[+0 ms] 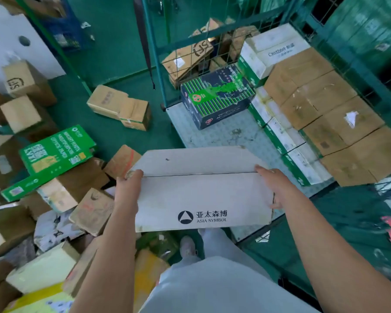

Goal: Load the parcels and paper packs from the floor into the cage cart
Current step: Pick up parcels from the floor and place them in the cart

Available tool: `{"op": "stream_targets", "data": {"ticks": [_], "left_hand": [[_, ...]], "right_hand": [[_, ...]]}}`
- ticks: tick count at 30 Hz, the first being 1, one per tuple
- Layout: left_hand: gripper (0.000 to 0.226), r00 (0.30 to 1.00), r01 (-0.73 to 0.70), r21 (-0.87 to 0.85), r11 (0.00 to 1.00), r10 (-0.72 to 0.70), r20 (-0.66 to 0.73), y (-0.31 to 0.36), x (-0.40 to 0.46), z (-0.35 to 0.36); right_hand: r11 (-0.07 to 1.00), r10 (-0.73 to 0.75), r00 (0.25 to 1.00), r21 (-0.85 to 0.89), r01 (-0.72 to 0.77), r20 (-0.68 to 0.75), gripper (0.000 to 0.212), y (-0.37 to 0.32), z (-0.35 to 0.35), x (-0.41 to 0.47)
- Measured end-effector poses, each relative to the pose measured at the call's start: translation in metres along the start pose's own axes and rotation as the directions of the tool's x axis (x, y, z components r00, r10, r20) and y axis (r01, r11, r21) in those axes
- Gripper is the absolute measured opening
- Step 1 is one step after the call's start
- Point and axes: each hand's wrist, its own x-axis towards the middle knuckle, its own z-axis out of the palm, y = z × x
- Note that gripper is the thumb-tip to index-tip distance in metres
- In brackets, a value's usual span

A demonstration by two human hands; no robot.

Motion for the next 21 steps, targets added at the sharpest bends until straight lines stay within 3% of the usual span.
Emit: {"op": "stream_targets", "data": {"ticks": [2, 7, 16, 19, 21], "left_hand": [[0.085, 1.000, 0.025, 0.031, 0.999, -0.026, 0.016, 0.018, 0.013, 0.021], [0.066, 0.999, 0.019, 0.088, 0.996, -0.023, 0.046, 0.075, 0.025, 0.084], [0.071, 0.990, 0.037, 0.233, 0.972, -0.067, 0.123, 0.138, 0.092, 0.190], [0.028, 0.976, 0.075, 0.225, 0.971, -0.118, 0.183, 0.144, 0.122, 0.234], [0.028, 0.966, 0.117, 0.220, 0.968, -0.163, 0.203, 0.138, 0.152, 0.267]], "right_hand": [[0.997, 0.068, 0.997, 0.027, -0.068, 0.029, 0.071, -0.011, -0.008, 0.018], [0.983, 0.150, 0.988, 0.097, -0.153, 0.039, 0.066, -0.040, -0.030, 0.081], [0.967, 0.121, 0.992, 0.230, -0.108, -0.044, 0.076, -0.103, -0.068, 0.186], [0.970, 0.088, 0.993, 0.235, -0.068, -0.076, 0.072, -0.121, -0.073, 0.229], [0.978, 0.067, 0.991, 0.205, -0.042, -0.116, 0.073, -0.131, -0.074, 0.264]]}}
